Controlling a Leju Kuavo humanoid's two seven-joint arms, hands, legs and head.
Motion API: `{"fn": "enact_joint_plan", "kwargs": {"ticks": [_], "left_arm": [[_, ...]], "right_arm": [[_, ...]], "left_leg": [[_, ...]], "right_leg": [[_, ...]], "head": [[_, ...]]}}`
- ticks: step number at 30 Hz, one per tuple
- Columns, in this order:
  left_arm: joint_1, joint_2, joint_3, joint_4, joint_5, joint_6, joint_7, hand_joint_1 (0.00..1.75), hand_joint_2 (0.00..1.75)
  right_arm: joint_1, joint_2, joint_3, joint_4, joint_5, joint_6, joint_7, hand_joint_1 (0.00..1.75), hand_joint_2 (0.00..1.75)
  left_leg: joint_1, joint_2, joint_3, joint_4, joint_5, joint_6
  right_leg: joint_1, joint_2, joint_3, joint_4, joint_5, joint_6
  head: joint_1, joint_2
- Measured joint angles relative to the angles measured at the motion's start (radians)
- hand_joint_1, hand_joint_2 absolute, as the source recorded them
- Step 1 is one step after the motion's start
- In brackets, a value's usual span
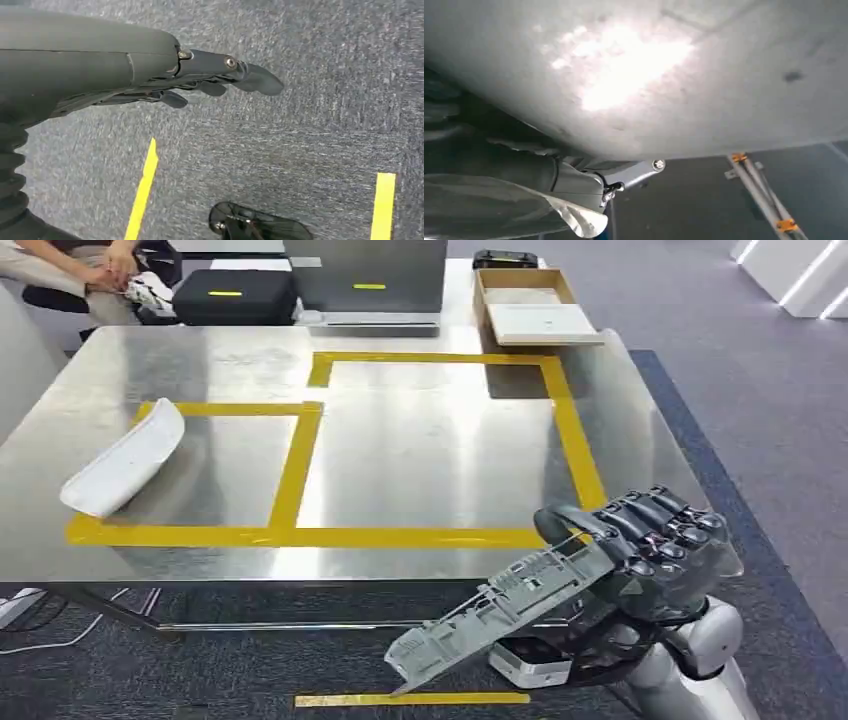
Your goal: Take the parts from the cabinet and place them on the table.
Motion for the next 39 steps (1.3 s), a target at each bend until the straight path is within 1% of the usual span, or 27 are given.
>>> {"fn": "enact_joint_plan", "kwargs": {"ticks": [1, 2, 3, 4, 5, 6, 7, 9, 11, 12, 13, 14, 15, 17, 18, 19, 21, 22, 23, 24, 25, 26, 28, 31, 35, 37, 39], "left_arm": [[0.000, -0.001, 0.000, 0.000, 0.000, 0.000, -0.001, 0.00, 1.75], [0.001, -0.001, 0.000, 0.000, 0.000, 0.000, -0.001, 0.00, 1.75], [0.002, 0.000, 0.000, 0.000, 0.000, 0.000, -0.001, 0.00, 1.75], [0.002, 0.000, 0.000, 0.000, 0.000, 0.000, -0.002, 0.00, 1.75], [0.002, 0.000, 0.000, 0.000, 0.000, 0.000, -0.003, 0.00, 1.75], [0.001, 0.000, 0.000, 0.000, -0.002, 0.000, -0.005, 0.00, 1.75], [0.001, -0.004, 0.000, 0.000, -0.005, -0.001, -0.006, 0.00, 1.75], [0.000, -0.002, 0.000, 0.000, -0.010, -0.003, -0.008, 0.00, 1.75], [0.006, -0.002, 0.000, 0.000, -0.013, -0.005, -0.008, 0.00, 1.75], [0.006, 0.003, 0.000, 0.000, -0.015, -0.005, -0.008, 0.00, 1.75], [0.007, 0.003, 0.000, 0.000, -0.019, -0.008, -0.010, 0.00, 1.75], [0.006, 0.003, 0.000, 0.000, -0.021, -0.012, -0.010, 0.00, 1.75], [0.002, 0.005, 0.000, 0.000, -0.026, -0.014, -0.010, 0.00, 1.75], [0.001, 0.008, 0.000, 0.000, -0.034, -0.023, -0.014, 0.00, 1.75], [0.003, 0.008, 0.000, 0.000, -0.039, -0.030, -0.016, 0.00, 1.75], [0.004, 0.011, 0.000, 0.000, -0.045, -0.036, -0.022, 0.00, 1.75], [0.001, 0.016, -0.001, 0.000, -0.054, -0.050, -0.033, 0.00, 1.75], [0.000, 0.016, -0.003, 0.000, -0.060, -0.058, -0.040, 0.00, 1.75], [-0.002, 0.017, -0.005, 0.000, -0.064, -0.065, -0.046, 0.00, 1.75], [-0.004, 0.018, -0.006, 0.000, -0.067, -0.069, -0.048, 0.00, 1.75], [-0.004, 0.017, -0.006, 0.000, -0.071, -0.074, -0.049, 0.00, 1.75], [-0.002, 0.018, -0.006, 0.000, -0.072, -0.077, -0.050, 0.00, 1.75], [-0.001, 0.021, -0.006, 0.000, -0.074, -0.084, -0.050, 0.00, 1.75], [0.000, 0.023, -0.006, 0.000, -0.077, -0.087, -0.050, 0.00, 1.75], [-0.002, 0.026, -0.007, 0.000, -0.087, -0.096, -0.044, 0.00, 1.75], [-0.002, 0.029, -0.010, 0.000, -0.090, -0.103, -0.042, 0.00, 1.75], [-0.002, 0.032, -0.012, 0.000, -0.092, -0.108, -0.042, 0.00, 1.75]], "right_arm": [[0.002, 0.000, 0.000, 0.000, 0.000, 0.000, 0.000, 1.75, 1.75], [0.003, 0.000, -0.001, 0.000, 0.000, 0.000, 0.000, 1.75, 1.75], [0.002, 0.000, 0.000, 0.000, 0.000, 0.000, 0.000, 1.75, 1.75], [0.003, 0.000, -0.001, 0.000, 0.000, 0.000, 0.000, 1.75, 1.75], [0.002, 0.000, -0.001, 0.000, 0.000, 0.000, 0.000, 1.75, 1.75], [0.001, 0.000, -0.001, 0.000, 0.002, 0.000, 0.000, 1.75, 1.75], [-0.001, 0.000, -0.002, 0.000, 0.005, 0.000, 0.000, 1.75, 1.75], [-0.005, 0.000, -0.004, -0.002, 0.009, 0.000, 0.003, 1.75, 1.75], [-0.023, -0.001, -0.008, -0.007, 0.007, 0.000, 0.011, 1.75, 1.75], [-0.038, -0.003, -0.011, -0.010, -0.004, 0.000, 0.029, 1.75, 1.75], [-0.058, -0.018, -0.010, -0.010, -0.029, 0.000, 0.072, 1.75, 1.75], [-0.087, -0.040, -0.005, -0.011, -0.057, 0.001, 0.124, 1.75, 1.75], [-0.118, -0.058, 0.000, -0.011, -0.075, 0.004, 0.161, 1.75, 1.75], [-0.188, -0.105, 0.002, -0.007, -0.115, 0.042, 0.211, 1.75, 1.75], [-0.233, -0.120, 0.002, -0.003, -0.132, 0.080, 0.221, 1.75, 1.75], [-0.297, -0.137, 0.006, 0.007, -0.146, 0.129, 0.230, 1.75, 1.75], [-0.416, -0.164, 0.013, 0.045, -0.165, 0.223, 0.247, 1.75, 1.75], [-0.493, -0.179, 0.015, 0.086, -0.180, 0.282, 0.255, 1.75, 1.75], [-0.566, -0.189, 0.017, 0.125, -0.190, 0.324, 0.261, 1.75, 1.75], [-0.645, -0.197, 0.021, 0.170, -0.194, 0.359, 0.268, 1.75, 1.75], [-0.698, -0.204, 0.025, 0.209, -0.195, 0.380, 0.273, 1.75, 1.75], [-0.755, -0.209, 0.028, 0.244, -0.193, 0.399, 0.282, 1.75, 1.75], [-0.874, -0.211, 0.048, 0.340, -0.182, 0.438, 0.296, 1.75, 1.75], [-0.969, -0.214, 0.061, 0.419, -0.179, 0.452, 0.306, 1.75, 1.75], [-1.082, -0.214, 0.103, 0.545, -0.139, 0.508, 0.351, 1.75, 1.75], [-1.151, -0.213, 0.127, 0.637, -0.096, 0.543, 0.375, 1.75, 1.75], [-1.219, -0.204, 0.166, 0.759, 0.001, 0.565, 0.411, 1.75, 1.75]], "left_leg": [[-0.004, -0.013, 0.000, 0.000, -0.001, 0.004], [-0.010, -0.027, 0.000, 0.001, -0.002, 0.006], [-0.016, -0.045, 0.002, 0.001, -0.002, 0.008], [-0.019, -0.057, 0.004, 0.001, -0.002, 0.009], [-0.024, -0.073, 0.007, 0.001, -0.003, 0.009], [-0.027, -0.088, 0.009, 0.001, -0.003, 0.010], [-0.027, -0.098, 0.008, 0.002, -0.003, 0.009], [-0.022, -0.118, -0.003, 0.004, 0.000, 0.003], [-0.018, -0.135, -0.004, 0.001, 0.004, -0.007], [-0.023, -0.132, -0.004, 0.005, -0.002, -0.010], [-0.032, -0.076, -0.011, 0.028, -0.024, -0.018], [-0.028, -0.039, -0.036, 0.083, -0.059, -0.028], [-0.019, -0.019, -0.072, 0.156, -0.094, -0.036], [-0.001, -0.004, -0.134, 0.288, -0.140, -0.051], [0.007, -0.001, -0.137, 0.295, -0.130, -0.057], [0.013, -0.001, -0.118, 0.258, -0.096, -0.064], [0.021, 0.003, -0.043, 0.107, -0.011, -0.072], [0.023, 0.014, -0.003, 0.021, 0.017, -0.074], [0.014, 0.015, 0.007, -0.002, -0.001, -0.070], [0.019, 0.013, 0.001, -0.003, 0.006, -0.060], [0.019, 0.012, -0.001, -0.003, 0.006, -0.061], [0.017, 0.009, -0.002, -0.003, 0.006, -0.061], [0.013, 0.005, -0.003, -0.003, 0.007, -0.056], [0.013, 0.000, -0.003, -0.003, 0.005, -0.047], [0.011, 0.001, -0.005, -0.001, 0.005, -0.044], [0.010, 0.001, -0.006, -0.001, 0.004, -0.044], [0.010, 0.001, -0.005, -0.001, 0.005, -0.043]], "right_leg": [[0.005, 0.005, -0.044, 0.078, -0.025, -0.004], [0.010, 0.007, -0.074, 0.122, -0.029, -0.010], [0.017, 0.008, -0.080, 0.110, 0.002, -0.021], [0.021, 0.010, -0.067, 0.069, 0.036, -0.030], [0.028, 0.020, -0.035, -0.014, 0.091, -0.044], [0.034, 0.046, 0.003, -0.107, 0.141, -0.059], [0.033, 0.091, 0.025, -0.152, 0.139, -0.077], [0.036, 0.083, 0.044, -0.179, 0.139, -0.069], [0.037, 0.070, 0.047, -0.186, 0.141, -0.071], [0.021, 0.055, 0.058, -0.203, 0.149, -0.071], [0.022, 0.046, 0.065, -0.210, 0.150, -0.074], [0.021, 0.037, 0.068, -0.211, 0.151, -0.076], [0.021, 0.028, 0.068, -0.211, 0.150, -0.076], [0.019, 0.011, 0.068, -0.210, 0.148, -0.075], [0.015, 0.007, 0.068, -0.210, 0.147, -0.072], [0.011, 0.006, 0.068, -0.208, 0.146, -0.068], [0.002, 0.003, 0.072, -0.203, 0.142, -0.055], [0.001, 0.000, 0.071, -0.200, 0.138, -0.047], [0.007, 0.001, 0.065, -0.191, 0.134, -0.037], [0.009, 0.000, 0.059, -0.188, 0.134, -0.033], [0.010, 0.000, 0.058, -0.188, 0.135, -0.046], [0.009, -0.003, 0.060, -0.191, 0.137, -0.050], [0.006, -0.008, 0.063, -0.199, 0.140, -0.045], [0.006, -0.014, 0.070, -0.209, 0.143, -0.040], [0.005, -0.013, 0.070, -0.213, 0.145, -0.025], [0.004, -0.013, 0.070, -0.213, 0.145, -0.019], [0.004, -0.014, 0.069, -0.213, 0.145, -0.019]], "head": [[0.002, 0.000], [0.002, 0.000], [0.001, 0.000], [0.002, 0.000], [0.002, 0.000], [0.002, 0.000], [-0.002, 0.000], [-0.002, 0.000], [-0.002, 0.000], [-0.001, 0.000], [-0.007, 0.000], [-0.016, 0.000], [-0.014, 0.000], [-0.013, 0.000], [-0.013, 0.000], [-0.015, 0.000], [-0.015, 0.000], [-0.017, 0.000], [-0.021, 0.000], [-0.017, 0.000], [-0.019, 0.000], [-0.013, 0.000], [-0.011, 0.000], [-0.010, 0.000], [-0.010, 0.000], [-0.011, 0.000], [-0.011, 0.000]]}}
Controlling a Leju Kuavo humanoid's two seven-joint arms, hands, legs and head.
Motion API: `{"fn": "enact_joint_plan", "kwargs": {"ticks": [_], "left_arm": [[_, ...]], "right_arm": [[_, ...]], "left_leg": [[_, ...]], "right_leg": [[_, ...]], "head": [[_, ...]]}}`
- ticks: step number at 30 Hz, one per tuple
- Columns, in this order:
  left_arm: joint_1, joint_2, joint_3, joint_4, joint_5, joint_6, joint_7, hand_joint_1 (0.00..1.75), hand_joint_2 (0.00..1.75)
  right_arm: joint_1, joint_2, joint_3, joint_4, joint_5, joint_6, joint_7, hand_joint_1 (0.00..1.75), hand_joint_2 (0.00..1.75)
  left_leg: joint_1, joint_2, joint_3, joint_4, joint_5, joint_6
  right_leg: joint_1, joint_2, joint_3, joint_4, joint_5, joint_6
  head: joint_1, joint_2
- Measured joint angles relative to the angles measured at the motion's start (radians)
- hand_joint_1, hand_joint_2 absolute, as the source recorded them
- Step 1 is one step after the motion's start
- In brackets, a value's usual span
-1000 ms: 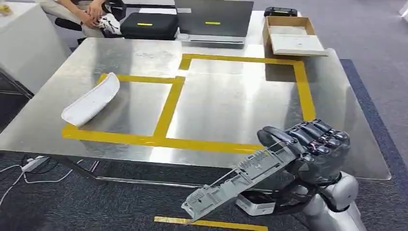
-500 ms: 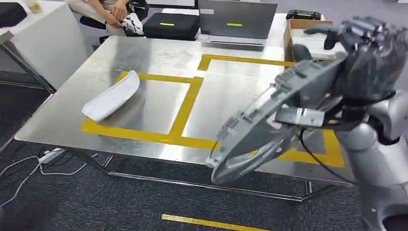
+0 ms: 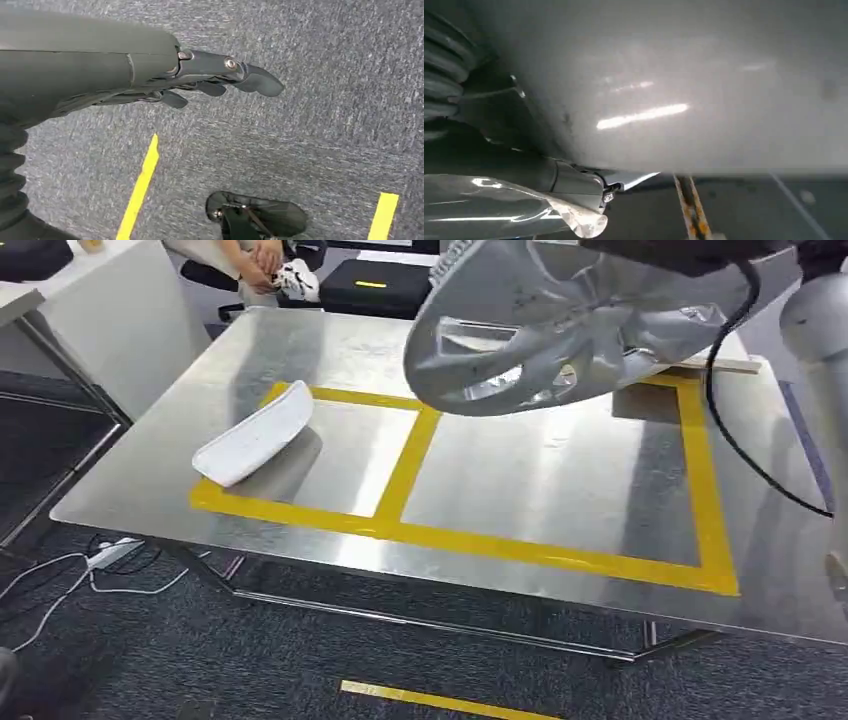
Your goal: Take the parts from the cabinet and place them on the table.
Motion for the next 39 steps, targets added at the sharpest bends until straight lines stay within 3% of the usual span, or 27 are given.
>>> {"fn": "enact_joint_plan", "kwargs": {"ticks": [5, 14, 19, 24, 27, 28, 31, 34, 35, 39], "left_arm": [[0.000, 0.001, 0.000, 0.000, 0.002, -0.029, -0.002, 0.00, 1.75], [0.000, 0.000, 0.000, 0.000, 0.011, -0.081, -0.021, 0.00, 1.75], [0.006, 0.001, 0.011, 0.000, 0.035, -0.084, -0.034, 0.00, 1.75], [0.012, 0.001, 0.031, 0.000, 0.057, -0.070, -0.027, 0.00, 1.75], [0.005, -0.005, 0.049, 0.000, 0.076, -0.030, 0.005, 0.00, 1.75], [0.003, -0.008, 0.054, 0.000, 0.082, -0.026, 0.009, 0.00, 1.75], [-0.010, -0.011, 0.067, 0.001, 0.083, -0.050, 0.042, 0.00, 1.75], [-0.015, -0.015, 0.068, 0.001, 0.084, -0.070, 0.050, 0.00, 1.75], [-0.016, -0.017, 0.072, 0.001, 0.098, -0.071, 0.047, 0.00, 0.00], [-0.020, -0.022, 0.110, 0.001, 0.148, -0.056, 0.031, 0.00, 0.00]], "right_arm": [[-0.078, 0.031, 0.092, 0.251, 0.134, 0.032, 0.087, 1.75, 1.75], [-0.093, 0.025, 0.203, 0.461, 0.299, 0.027, 0.148, 1.75, 1.75], [-0.089, -0.046, 0.337, 0.569, 0.400, 0.039, 0.115, 1.75, 1.75], [-0.086, -0.135, 0.399, 0.627, 0.401, 0.044, 0.101, 1.75, 1.75], [-0.073, -0.154, 0.419, 0.647, 0.400, 0.069, 0.090, 1.75, 1.75], [-0.067, -0.156, 0.423, 0.653, 0.398, 0.078, 0.085, 0.00, 0.00], [-0.063, -0.156, 0.433, 0.659, 0.368, 0.106, 0.049, 0.00, 0.00], [-0.067, -0.156, 0.436, 0.661, 0.342, 0.170, -0.040, 0.00, 0.00], [-0.068, -0.155, 0.437, 0.661, 0.338, 0.178, -0.054, 0.00, 0.00], [-0.069, -0.158, 0.445, 0.661, 0.327, 0.175, -0.080, 0.00, 0.00]], "left_leg": [[0.002, 0.000, 0.000, 0.000, 0.003, 0.001], [0.003, 0.000, 0.000, 0.000, 0.003, 0.002], [0.002, 0.000, -0.001, 0.000, 0.003, 0.002], [0.001, 0.000, -0.002, 0.001, 0.003, 0.003], [0.001, 0.000, -0.002, 0.001, 0.002, 0.003], [0.000, 0.002, -0.002, 0.000, 0.002, 0.003], [0.001, 0.005, 0.000, 0.000, 0.002, 0.003], [0.003, 0.005, 0.003, 0.000, 0.002, 0.003], [0.004, 0.005, 0.004, 0.000, 0.002, 0.003], [0.005, 0.005, 0.005, 0.000, 0.002, 0.003]], "right_leg": [[0.001, 0.000, -0.001, 0.001, 0.001, 0.001], [0.002, 0.000, -0.003, 0.002, 0.001, 0.001], [0.002, -0.001, -0.003, 0.002, 0.001, 0.001], [0.001, 0.000, -0.004, 0.001, 0.001, 0.002], [0.001, 0.001, -0.004, 0.001, 0.001, 0.002], [0.001, 0.003, -0.005, 0.002, 0.001, 0.002], [0.002, 0.006, -0.005, 0.002, 0.002, 0.002], [0.003, 0.005, -0.003, 0.002, 0.001, 0.002], [0.004, 0.005, -0.002, 0.002, 0.001, 0.002], [0.004, 0.004, 0.001, 0.002, 0.001, 0.002]], "head": [[0.000, 0.000], [0.000, 0.000], [0.000, 0.000], [0.000, 0.000], [0.000, 0.000], [0.000, 0.000], [0.000, 0.000], [0.000, 0.000], [-0.002, 0.000], [0.000, 0.000]]}}
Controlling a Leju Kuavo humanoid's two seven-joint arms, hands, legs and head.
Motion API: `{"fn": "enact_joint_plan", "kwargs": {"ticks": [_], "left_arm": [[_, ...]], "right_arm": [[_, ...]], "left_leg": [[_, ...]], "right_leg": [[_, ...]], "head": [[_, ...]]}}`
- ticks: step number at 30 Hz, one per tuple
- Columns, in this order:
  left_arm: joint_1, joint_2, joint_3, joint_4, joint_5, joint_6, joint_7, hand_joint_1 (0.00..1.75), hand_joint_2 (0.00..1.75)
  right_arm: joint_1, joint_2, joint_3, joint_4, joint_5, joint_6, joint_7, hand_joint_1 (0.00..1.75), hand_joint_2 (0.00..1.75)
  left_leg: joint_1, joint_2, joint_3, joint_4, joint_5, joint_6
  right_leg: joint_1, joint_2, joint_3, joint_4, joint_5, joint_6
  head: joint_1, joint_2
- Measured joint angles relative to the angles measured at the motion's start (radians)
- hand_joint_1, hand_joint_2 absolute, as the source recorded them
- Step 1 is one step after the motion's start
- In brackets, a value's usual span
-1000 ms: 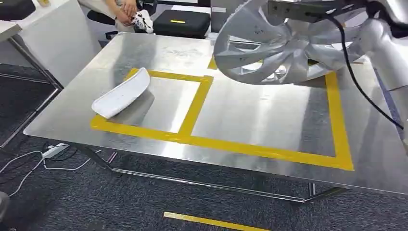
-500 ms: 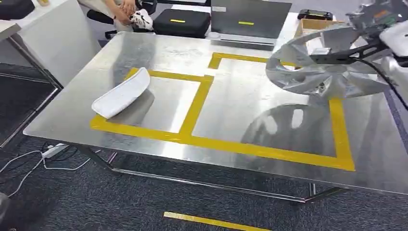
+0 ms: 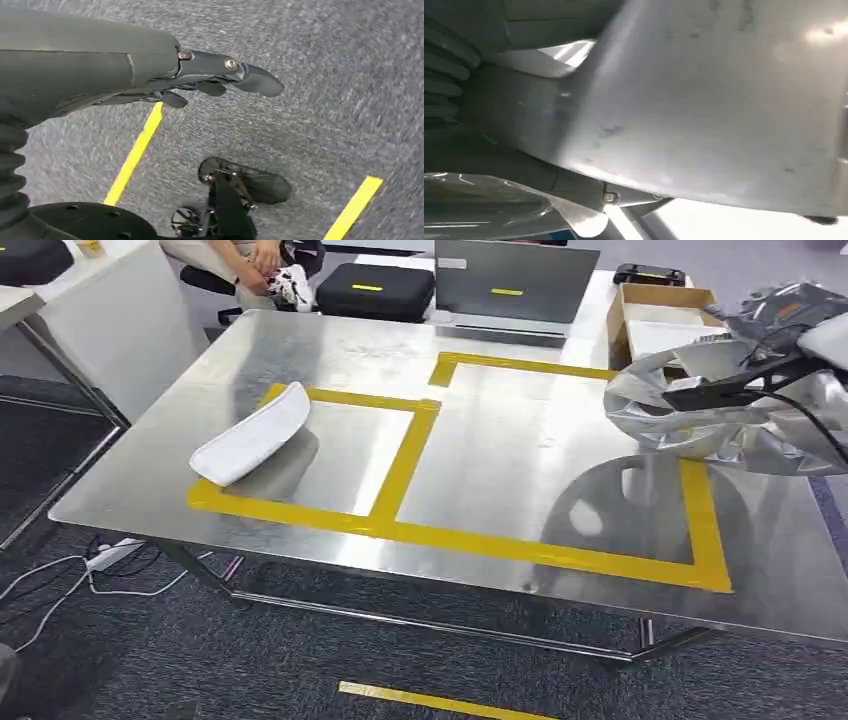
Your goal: Take the parts from the cabinet and place them on the table.
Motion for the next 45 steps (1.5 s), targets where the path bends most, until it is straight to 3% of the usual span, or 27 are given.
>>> {"fn": "enact_joint_plan", "kwargs": {"ticks": [12, 15, 21, 25, 30, 37, 45], "left_arm": [[0.000, 0.002, 0.031, 0.000, 0.005, 0.014, -0.021, 0.00, 0.00], [-0.001, 0.002, 0.031, 0.000, 0.003, 0.010, -0.025, 0.00, 0.00], [-0.002, 0.002, 0.031, 0.000, 0.003, 0.008, -0.029, 0.00, 0.00], [-0.002, 0.002, 0.031, 0.000, -0.005, 0.007, -0.029, 0.00, 0.00], [-0.006, 0.003, 0.031, 0.000, -0.014, 0.006, -0.029, 0.00, 0.00], [-0.005, 0.003, 0.031, 0.000, -0.021, 0.007, -0.033, 0.00, 0.00], [-0.005, 0.005, 0.031, 0.000, -0.025, 0.007, -0.033, 0.00, 0.00]], "right_arm": [[-0.006, -0.007, 0.019, 0.000, -0.005, -0.042, -0.052, 0.00, 0.00], [-0.015, 0.004, 0.034, 0.000, 0.007, -0.026, -0.098, 0.00, 0.00], [-0.025, 0.014, 0.053, 0.000, 0.010, -0.015, -0.110, 0.00, 0.00], [-0.039, 0.035, 0.081, 0.000, 0.021, 0.049, -0.153, 0.00, 0.00], [-0.056, 0.100, 0.119, -0.016, 0.015, 0.102, -0.169, 0.00, 0.00], [-0.074, 0.164, 0.158, -0.112, -0.058, -0.019, -0.174, 0.00, 0.00], [-0.099, 0.184, 0.201, -0.165, -0.086, -0.022, -0.167, 0.00, 0.00]], "left_leg": [[-0.001, 0.000, 0.002, 0.001, 0.002, 0.002], [-0.001, 0.000, 0.002, 0.001, 0.002, 0.001], [-0.001, 0.000, 0.003, 0.001, 0.002, 0.001], [-0.001, 0.000, 0.004, 0.001, 0.002, 0.001], [-0.001, 0.001, 0.006, 0.000, 0.002, 0.001], [-0.001, 0.000, 0.004, 0.000, 0.003, 0.001], [-0.001, 0.000, 0.003, 0.000, 0.002, 0.001]], "right_leg": [[-0.001, 0.001, 0.003, 0.000, 0.003, 0.003], [-0.001, 0.001, 0.003, 0.000, 0.003, 0.003], [-0.001, 0.001, 0.004, 0.000, 0.003, 0.003], [-0.001, 0.002, 0.005, 0.000, 0.004, 0.003], [-0.001, 0.003, 0.006, 0.000, 0.004, 0.003], [0.000, 0.000, 0.004, 0.001, 0.003, 0.003], [-0.001, 0.000, 0.004, 0.000, 0.002, 0.002]], "head": [[0.000, 0.000], [0.000, 0.000], [0.000, 0.000], [0.000, 0.000], [-0.002, 0.000], [0.000, 0.000], [0.000, 0.000]]}}
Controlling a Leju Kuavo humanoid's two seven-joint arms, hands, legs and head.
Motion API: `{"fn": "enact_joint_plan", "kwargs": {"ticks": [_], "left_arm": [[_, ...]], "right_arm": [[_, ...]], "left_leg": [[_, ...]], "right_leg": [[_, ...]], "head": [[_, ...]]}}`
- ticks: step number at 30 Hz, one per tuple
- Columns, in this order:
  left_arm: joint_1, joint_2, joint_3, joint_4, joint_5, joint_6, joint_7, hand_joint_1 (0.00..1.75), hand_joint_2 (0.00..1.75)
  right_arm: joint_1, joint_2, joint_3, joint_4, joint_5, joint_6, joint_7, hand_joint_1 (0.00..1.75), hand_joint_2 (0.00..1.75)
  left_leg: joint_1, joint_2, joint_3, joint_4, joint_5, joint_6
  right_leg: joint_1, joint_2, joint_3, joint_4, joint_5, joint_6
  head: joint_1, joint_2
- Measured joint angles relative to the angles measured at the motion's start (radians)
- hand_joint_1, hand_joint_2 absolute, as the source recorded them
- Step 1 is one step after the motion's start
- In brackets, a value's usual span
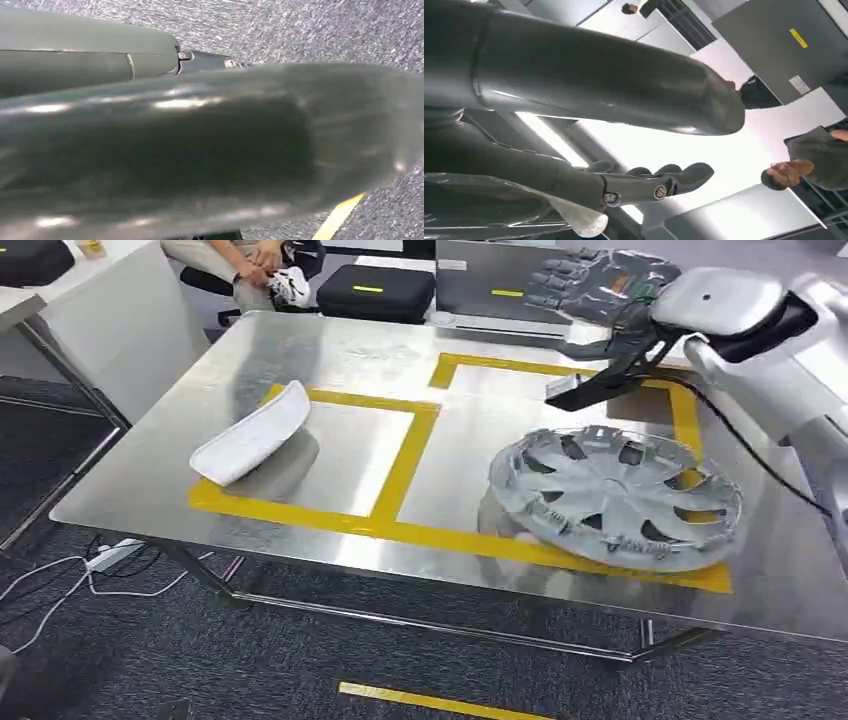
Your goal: Take the parts from the cabinet and place them on the table.
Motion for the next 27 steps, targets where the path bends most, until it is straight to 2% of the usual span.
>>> {"fn": "enact_joint_plan", "kwargs": {"ticks": [8, 15, 21, 23, 27], "left_arm": [[0.001, 0.000, 0.000, 0.000, -0.008, 0.000, 0.000, 0.00, 0.00], [0.000, 0.000, -0.002, 0.000, -0.027, -0.012, -0.004, 0.00, 0.00], [-0.001, -0.001, -0.003, 0.000, -0.032, -0.003, -0.001, 0.00, 0.00], [0.000, 0.000, -0.003, 0.000, -0.032, 0.002, -0.001, 0.00, 0.00], [0.001, 0.000, -0.010, 0.000, -0.052, 0.008, 0.018, 0.00, 0.00]], "right_arm": [[-0.018, 0.025, 0.034, -0.026, -0.018, -0.002, 0.010, 0.00, 0.00], [-0.073, 0.085, 0.101, -0.086, -0.129, 0.071, 0.056, 0.00, 0.00], [-0.077, 0.119, 0.145, -0.113, -0.198, 0.064, 0.087, 0.00, 0.00], [-0.076, 0.120, 0.152, -0.120, -0.229, 0.040, 0.114, 0.00, 0.00], [-0.061, 0.113, 0.113, -0.145, -0.306, -0.116, 0.202, 0.00, 0.00]], "left_leg": [[0.000, 0.000, 0.000, 0.000, 0.000, 0.000], [0.000, 0.001, 0.000, -0.001, 0.000, 0.000], [0.001, 0.000, -0.001, -0.001, 0.000, 0.000], [0.000, 0.000, -0.001, -0.001, 0.000, 0.000], [-0.002, 0.000, -0.001, 0.001, 0.000, 0.000]], "right_leg": [[0.000, 0.001, 0.000, 0.000, 0.000, 0.000], [0.001, 0.001, -0.002, 0.001, -0.001, -0.001], [0.001, 0.001, -0.001, 0.000, -0.002, -0.001], [0.000, 0.001, -0.001, 0.000, -0.001, -0.001], [-0.001, 0.001, -0.001, -0.001, 0.000, 0.000]], "head": [[0.000, 0.000], [0.000, 0.000], [0.000, 0.000], [0.000, 0.000], [0.000, 0.000]]}}
